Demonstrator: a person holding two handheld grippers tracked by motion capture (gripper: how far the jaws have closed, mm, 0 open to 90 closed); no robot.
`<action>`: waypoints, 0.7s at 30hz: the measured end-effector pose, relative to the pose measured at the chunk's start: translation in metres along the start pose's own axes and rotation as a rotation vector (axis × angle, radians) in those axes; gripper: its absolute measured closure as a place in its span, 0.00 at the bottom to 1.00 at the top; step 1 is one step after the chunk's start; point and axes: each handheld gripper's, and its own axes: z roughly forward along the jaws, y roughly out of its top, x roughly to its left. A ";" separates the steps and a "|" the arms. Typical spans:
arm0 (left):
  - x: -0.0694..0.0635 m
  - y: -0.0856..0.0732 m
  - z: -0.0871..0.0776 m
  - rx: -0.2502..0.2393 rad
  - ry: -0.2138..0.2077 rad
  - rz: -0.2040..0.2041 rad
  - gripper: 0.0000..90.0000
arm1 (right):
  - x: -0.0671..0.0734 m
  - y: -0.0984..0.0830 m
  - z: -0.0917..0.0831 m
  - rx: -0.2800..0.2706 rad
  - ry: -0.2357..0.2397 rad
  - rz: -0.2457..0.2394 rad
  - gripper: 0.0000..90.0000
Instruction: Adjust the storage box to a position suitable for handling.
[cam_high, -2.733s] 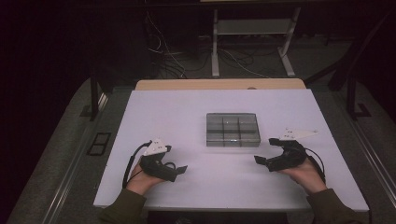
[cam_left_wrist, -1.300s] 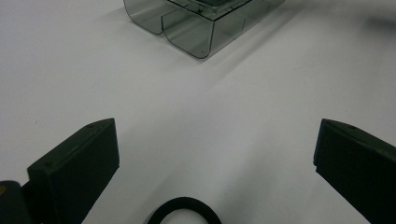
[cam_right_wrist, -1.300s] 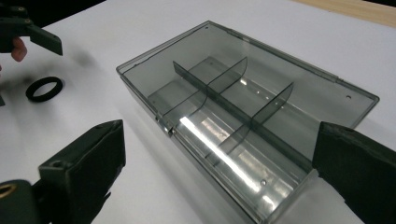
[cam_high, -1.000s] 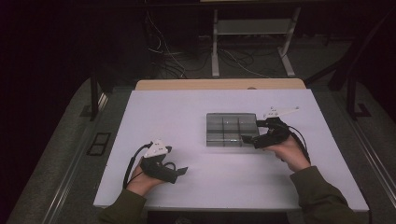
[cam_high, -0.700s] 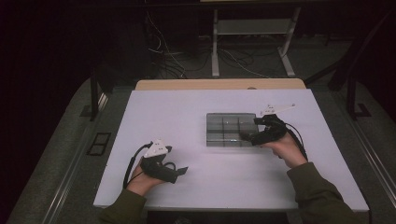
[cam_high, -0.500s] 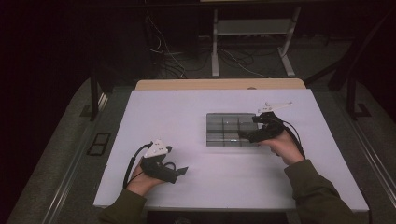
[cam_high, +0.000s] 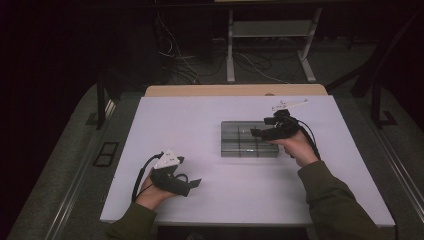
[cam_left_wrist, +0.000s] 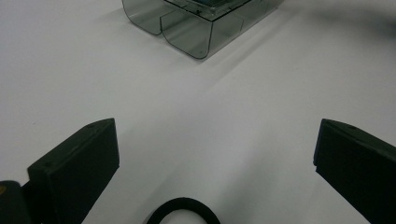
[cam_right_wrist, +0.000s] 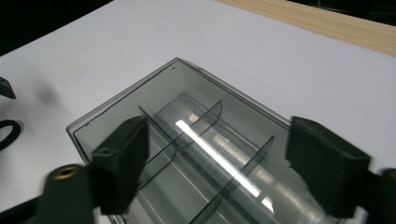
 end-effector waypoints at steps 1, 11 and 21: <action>0.000 0.000 0.000 0.001 0.000 0.001 0.00 | -0.001 0.001 0.001 0.001 -0.008 0.003 0.25; 0.000 0.000 0.000 0.003 -0.002 0.003 0.00 | -0.009 0.011 0.014 0.029 -0.015 0.017 0.40; 0.000 0.000 0.000 0.003 -0.003 0.006 0.00 | -0.016 0.022 0.030 0.066 -0.030 0.025 0.62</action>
